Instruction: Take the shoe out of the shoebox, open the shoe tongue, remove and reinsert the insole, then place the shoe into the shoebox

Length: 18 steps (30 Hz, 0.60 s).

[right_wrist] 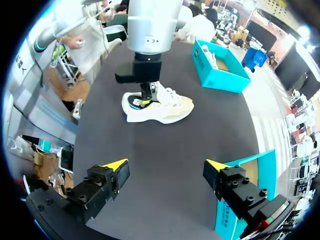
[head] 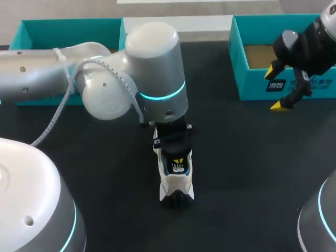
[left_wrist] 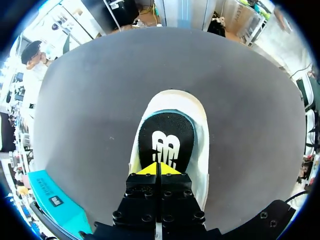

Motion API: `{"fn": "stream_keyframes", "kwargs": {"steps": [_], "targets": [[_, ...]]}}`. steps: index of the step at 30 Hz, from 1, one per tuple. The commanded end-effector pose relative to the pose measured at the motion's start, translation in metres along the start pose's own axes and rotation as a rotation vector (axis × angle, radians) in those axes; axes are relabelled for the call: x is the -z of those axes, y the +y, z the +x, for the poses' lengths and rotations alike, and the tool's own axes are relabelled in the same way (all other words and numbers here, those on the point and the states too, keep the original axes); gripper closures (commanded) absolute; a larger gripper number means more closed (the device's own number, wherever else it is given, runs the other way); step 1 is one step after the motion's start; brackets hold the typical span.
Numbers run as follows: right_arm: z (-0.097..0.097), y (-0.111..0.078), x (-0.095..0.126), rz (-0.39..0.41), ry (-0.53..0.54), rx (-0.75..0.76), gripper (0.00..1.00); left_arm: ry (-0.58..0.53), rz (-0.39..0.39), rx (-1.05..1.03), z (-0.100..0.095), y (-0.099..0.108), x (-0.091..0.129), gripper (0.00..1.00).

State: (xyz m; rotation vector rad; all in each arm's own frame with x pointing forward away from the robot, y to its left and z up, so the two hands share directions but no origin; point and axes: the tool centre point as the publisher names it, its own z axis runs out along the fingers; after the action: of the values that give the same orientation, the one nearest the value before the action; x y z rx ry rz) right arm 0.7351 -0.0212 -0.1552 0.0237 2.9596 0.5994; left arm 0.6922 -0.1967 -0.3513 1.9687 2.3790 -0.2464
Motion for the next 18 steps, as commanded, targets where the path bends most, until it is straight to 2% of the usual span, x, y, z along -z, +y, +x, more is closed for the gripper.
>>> {"fn": "stream_keyframes", "kwargs": {"steps": [1,5,10,14,18], "targets": [[-0.002,0.001,-0.001,0.003,0.003,0.0,0.0,-0.003,-0.002,0.0,-0.002,0.0,-0.013,1.0],[-0.002,0.001,-0.001,0.003,0.003,0.0,0.0,0.029,0.0,-0.009,-0.001,0.001,-0.022,1.0],[-0.002,0.001,-0.001,0.003,0.003,0.0,0.0,0.07,0.005,-0.005,0.01,0.003,-0.029,1.0],[-0.002,0.001,-0.001,0.003,0.003,0.0,0.0,0.06,0.006,0.005,0.016,0.005,-0.018,1.0],[-0.002,0.001,-0.001,0.003,0.003,0.0,0.0,0.017,-0.006,-0.009,0.012,0.002,-0.005,1.0]]}}
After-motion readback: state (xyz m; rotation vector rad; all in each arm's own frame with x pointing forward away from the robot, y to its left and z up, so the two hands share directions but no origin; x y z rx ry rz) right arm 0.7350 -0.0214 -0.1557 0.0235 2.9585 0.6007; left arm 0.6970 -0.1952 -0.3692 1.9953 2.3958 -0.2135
